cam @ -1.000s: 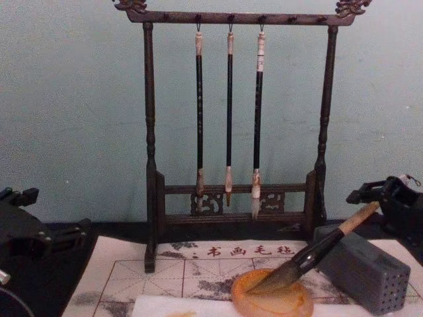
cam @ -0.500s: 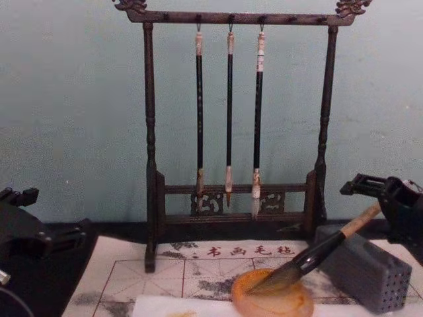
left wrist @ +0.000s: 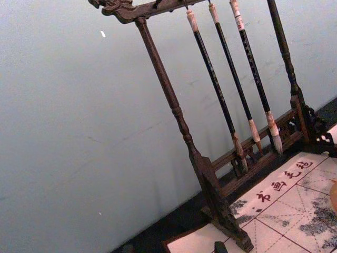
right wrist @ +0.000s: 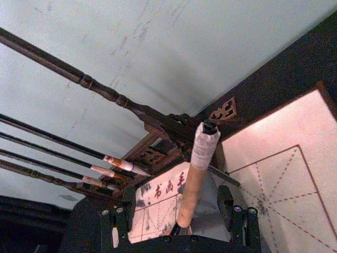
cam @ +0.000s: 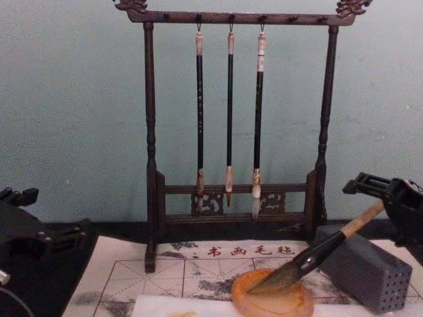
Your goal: Pick up the brush from the inkstone, write on the paper, then place the brush back to its original position.
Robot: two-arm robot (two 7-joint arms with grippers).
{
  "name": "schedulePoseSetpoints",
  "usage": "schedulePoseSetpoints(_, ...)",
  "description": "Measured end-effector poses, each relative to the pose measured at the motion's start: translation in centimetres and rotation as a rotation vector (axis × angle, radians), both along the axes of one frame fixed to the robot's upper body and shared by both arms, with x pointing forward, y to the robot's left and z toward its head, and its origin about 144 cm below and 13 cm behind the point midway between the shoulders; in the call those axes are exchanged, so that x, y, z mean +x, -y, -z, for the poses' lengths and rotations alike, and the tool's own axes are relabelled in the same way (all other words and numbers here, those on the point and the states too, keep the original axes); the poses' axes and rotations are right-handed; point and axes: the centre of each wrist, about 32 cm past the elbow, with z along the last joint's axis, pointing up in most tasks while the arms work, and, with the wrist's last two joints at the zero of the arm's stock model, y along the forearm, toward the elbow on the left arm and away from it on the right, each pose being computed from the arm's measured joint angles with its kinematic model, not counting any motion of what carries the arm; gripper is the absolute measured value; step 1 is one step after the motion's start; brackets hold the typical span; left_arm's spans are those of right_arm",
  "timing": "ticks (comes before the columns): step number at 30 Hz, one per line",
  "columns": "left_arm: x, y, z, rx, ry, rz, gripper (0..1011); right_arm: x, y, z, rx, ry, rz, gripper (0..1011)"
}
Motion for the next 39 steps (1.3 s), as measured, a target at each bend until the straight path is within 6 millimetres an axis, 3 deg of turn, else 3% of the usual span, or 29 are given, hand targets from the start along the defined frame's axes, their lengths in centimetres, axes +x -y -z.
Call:
schedulePoseSetpoints(4,0.0,0.0,0.0,0.0,0.0,0.0,1001,-0.9,0.5,0.0,-0.013,0.015,-0.002,1002)
schedulePoseSetpoints(12,0.0,0.0,0.0,0.0,0.0,0.0,1001,-4.4,1.4,0.4,-0.11,0.115,-0.046,1002)
schedulePoseSetpoints(20,0.0,0.0,0.0,0.0,0.0,0.0,1001,-8.4,1.0,1.3,-0.389,0.303,-0.135,1002)
schedulePoseSetpoints(27,0.0,0.0,0.0,0.0,0.0,0.0,1001,-10.0,0.1,2.4,-0.602,0.441,-0.179,1003)
schedulePoseSetpoints(39,0.0,0.0,0.0,0.0,0.0,0.0,1001,-10.4,-1.0,4.2,-0.786,0.539,-0.171,1002)
